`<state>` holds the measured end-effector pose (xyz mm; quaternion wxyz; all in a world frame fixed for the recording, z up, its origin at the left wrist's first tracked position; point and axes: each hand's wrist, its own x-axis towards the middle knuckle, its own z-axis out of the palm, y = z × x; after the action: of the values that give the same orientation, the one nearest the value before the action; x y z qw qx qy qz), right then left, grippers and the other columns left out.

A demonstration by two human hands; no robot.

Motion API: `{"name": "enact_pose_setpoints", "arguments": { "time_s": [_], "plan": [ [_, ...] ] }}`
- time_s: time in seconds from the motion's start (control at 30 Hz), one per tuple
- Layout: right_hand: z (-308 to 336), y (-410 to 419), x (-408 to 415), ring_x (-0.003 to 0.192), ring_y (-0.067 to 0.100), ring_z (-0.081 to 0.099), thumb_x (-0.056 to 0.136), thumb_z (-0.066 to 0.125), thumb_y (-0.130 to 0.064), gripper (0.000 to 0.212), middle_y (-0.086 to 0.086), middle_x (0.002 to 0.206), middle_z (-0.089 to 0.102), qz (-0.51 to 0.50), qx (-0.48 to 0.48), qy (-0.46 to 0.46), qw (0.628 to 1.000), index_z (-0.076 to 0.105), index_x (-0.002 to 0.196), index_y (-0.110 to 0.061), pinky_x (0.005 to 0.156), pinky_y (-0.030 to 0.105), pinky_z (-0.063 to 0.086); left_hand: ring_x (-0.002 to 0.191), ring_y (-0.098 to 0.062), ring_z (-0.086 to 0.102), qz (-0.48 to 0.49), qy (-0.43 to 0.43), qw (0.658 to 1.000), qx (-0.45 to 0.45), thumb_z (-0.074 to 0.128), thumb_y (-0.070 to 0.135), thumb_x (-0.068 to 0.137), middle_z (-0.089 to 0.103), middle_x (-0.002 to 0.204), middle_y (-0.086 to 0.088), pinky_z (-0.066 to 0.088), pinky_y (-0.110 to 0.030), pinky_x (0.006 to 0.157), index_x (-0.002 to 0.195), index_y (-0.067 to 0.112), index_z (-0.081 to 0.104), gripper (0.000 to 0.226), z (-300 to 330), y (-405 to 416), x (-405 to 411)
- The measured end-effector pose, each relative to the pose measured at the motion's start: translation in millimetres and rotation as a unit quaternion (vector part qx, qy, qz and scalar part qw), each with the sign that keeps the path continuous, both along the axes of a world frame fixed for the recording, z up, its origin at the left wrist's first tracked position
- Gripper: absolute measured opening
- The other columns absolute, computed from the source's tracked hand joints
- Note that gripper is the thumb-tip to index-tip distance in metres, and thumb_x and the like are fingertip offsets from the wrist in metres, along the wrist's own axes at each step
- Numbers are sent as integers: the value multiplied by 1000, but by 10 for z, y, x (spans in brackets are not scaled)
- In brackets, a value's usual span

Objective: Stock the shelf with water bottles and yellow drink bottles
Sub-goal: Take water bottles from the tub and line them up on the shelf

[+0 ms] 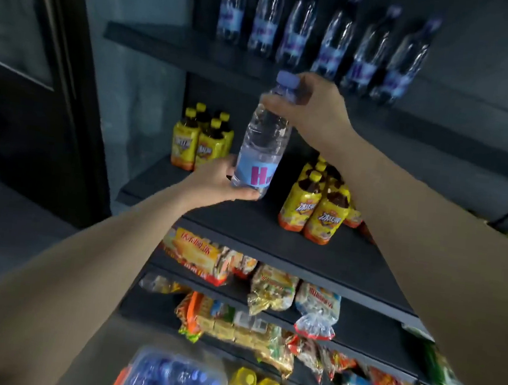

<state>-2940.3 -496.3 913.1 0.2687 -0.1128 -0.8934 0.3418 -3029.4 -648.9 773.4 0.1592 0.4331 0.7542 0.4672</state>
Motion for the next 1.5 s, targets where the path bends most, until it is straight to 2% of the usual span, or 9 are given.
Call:
{"name": "enact_pose_setpoints", "arguments": {
  "time_s": [0.07, 0.17, 0.3, 0.47, 0.6, 0.73, 1.0, 1.2, 1.5],
  "plan": [
    [270, 23, -54, 99, 9, 64, 83, 73, -51, 53, -5, 110, 68, -10, -25, 40, 999, 62, 120, -15, 91, 31, 55, 95, -2, 67, -8, 6, 1000, 16, 78, 53, 75, 71, 105, 20, 55, -32, 86, 124, 34, 57, 57, 383, 54, -18],
    [563, 73, -80, 110, 12, 63, 88, 66, -49, 73, -4, 126, 61, 20, -47, 42, 998, 38, 148, -18, 98, 35, 52, 79, -13, 68, -34, 3, 998, 47, 75, 41, 83, 73, 100, 9, 55, -28, 72, 122, 28, 61, 43, 889, 177, -7],
    [912, 249, -72, 107, 14, 65, 79, 69, -53, 84, -5, 123, 62, 29, -3, 43, 999, 29, 147, -24, 96, 43, 54, 84, -19, 67, -62, 22, 997, 37, 69, 36, 90, 71, 108, 1, 56, -25, 73, 125, 25, 60, 37, 1455, 377, -17],
    [1331, 600, -17, 98, 14, 66, 82, 70, -51, 72, -5, 116, 63, -52, 30, 100, 993, 37, 140, -24, 87, 40, 57, 88, -17, 65, -88, 47, 995, 10, 66, 34, 93, 67, 111, 4, 56, -28, 78, 130, 24, 55, 40, 1979, 787, -109],
    [1478, 1006, -23, 93, 15, 65, 81, 71, -51, 69, -5, 111, 63, -107, 60, 119, 985, 38, 136, -27, 83, 40, 58, 95, -16, 69, -89, 125, 988, -20, 68, 39, 91, 70, 110, 4, 59, -27, 81, 129, 25, 59, 42, 2241, 1267, -206],
    [1487, 1523, -16, 92, 19, 66, 77, 73, -53, 70, -5, 109, 64, -155, 68, 121, 978, 37, 133, -30, 83, 43, 57, 97, -8, 63, -43, 229, 970, -63, 68, 50, 88, 64, 125, 9, 50, -27, 90, 135, 24, 54, 56, 2325, 1833, -292],
    [1330, 2596, -27, 96, 31, 64, 77, 73, -51, 70, 2, 108, 64, -251, 76, 81, 962, 36, 130, -27, 84, 45, 55, 125, -26, 52, 38, 380, 917, -113, 62, 44, 93, 51, 143, -6, 45, -39, 101, 146, 21, 43, 61, 2066, 2854, -587],
    [1167, 3364, -47, 102, 34, 63, 77, 77, -48, 77, 7, 114, 64, -297, 64, 59, 951, 34, 137, -27, 81, 39, 52, 140, -29, 37, 32, 390, 910, -140, 61, 39, 95, 29, 159, -6, 36, -40, 111, 155, 26, 28, 69, 2031, 3455, -705],
    [928, 4182, -185, 105, 34, 62, 77, 79, -47, 77, 8, 117, 65, -337, 38, 65, 939, 36, 137, -27, 76, 31, 42, 133, -30, 44, -1, 393, 910, -133, 64, 37, 94, 41, 148, -9, 39, -42, 108, 154, 35, 24, 72, 2071, 4208, -818]
  ]
}}
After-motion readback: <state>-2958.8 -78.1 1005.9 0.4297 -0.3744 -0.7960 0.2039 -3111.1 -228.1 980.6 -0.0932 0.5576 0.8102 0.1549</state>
